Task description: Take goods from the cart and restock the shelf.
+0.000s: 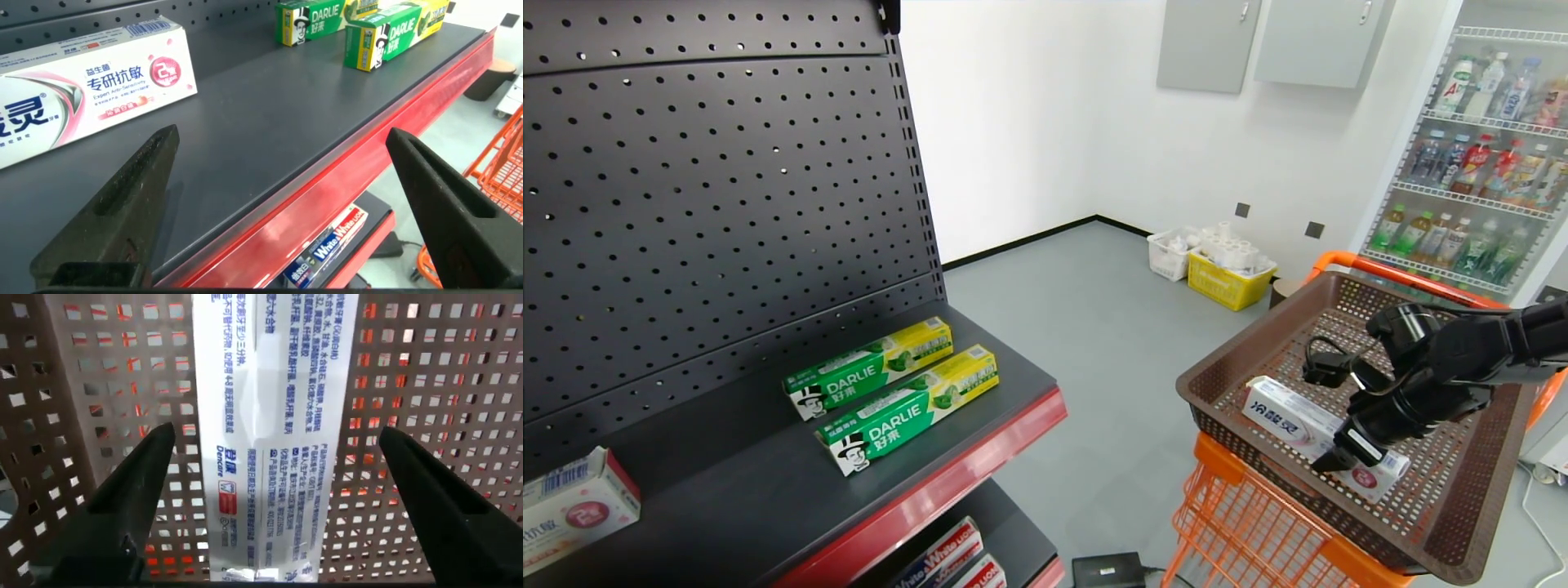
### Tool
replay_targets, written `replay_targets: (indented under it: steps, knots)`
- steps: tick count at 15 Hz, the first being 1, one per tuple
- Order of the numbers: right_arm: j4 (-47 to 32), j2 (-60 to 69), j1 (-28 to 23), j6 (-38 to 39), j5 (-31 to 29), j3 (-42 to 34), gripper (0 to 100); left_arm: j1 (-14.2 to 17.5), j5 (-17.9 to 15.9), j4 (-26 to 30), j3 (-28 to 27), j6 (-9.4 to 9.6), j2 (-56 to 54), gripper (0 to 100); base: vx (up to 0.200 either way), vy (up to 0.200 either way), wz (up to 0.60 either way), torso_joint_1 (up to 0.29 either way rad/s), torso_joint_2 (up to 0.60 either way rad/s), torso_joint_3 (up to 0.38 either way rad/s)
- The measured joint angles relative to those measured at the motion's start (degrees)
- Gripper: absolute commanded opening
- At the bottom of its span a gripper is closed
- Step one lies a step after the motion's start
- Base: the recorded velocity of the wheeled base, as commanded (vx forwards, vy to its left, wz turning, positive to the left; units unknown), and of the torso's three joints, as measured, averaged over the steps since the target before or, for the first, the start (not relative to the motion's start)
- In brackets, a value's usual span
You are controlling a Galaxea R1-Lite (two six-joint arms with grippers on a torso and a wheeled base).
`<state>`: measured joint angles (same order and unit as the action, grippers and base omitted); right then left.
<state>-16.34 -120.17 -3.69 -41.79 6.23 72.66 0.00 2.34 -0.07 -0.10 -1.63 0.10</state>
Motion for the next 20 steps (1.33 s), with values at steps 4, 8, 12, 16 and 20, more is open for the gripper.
replay_targets:
  steps: [4,8,12,16,20]
  knots:
    - [0.3,-1.0,0.3,0.0,0.0,0.4,0,0.0,0.0,0.0,0.0,0.02,0.0,100,0.0,0.0,0.0,0.0,0.0,0.0]
    - [0.5,-0.7,0.3,-0.1,0.0,-0.2,0,0.0,0.0,0.0,0.0,0.02,0.0,100,0.0,0.0,0.0,0.0,0.0,0.0]
    - [-0.1,3.6,-0.5,-2.3,0.1,-2.6,0,0.0,0.0,0.0,0.0,0.02,0.0,100,0.0,0.0,0.0,0.0,0.0,0.0]
    - [-0.3,11.8,-1.2,-1.3,0.1,-7.3,0,0.0,0.0,0.0,0.0,0.02,0.0,100,0.0,0.0,0.0,0.0,0.0,0.0]
    - [-0.1,23.4,-0.7,5.4,0.2,-13.2,0,0.0,0.0,0.0,0.0,0.02,0.0,100,0.0,0.0,0.0,0.0,0.0,0.0]
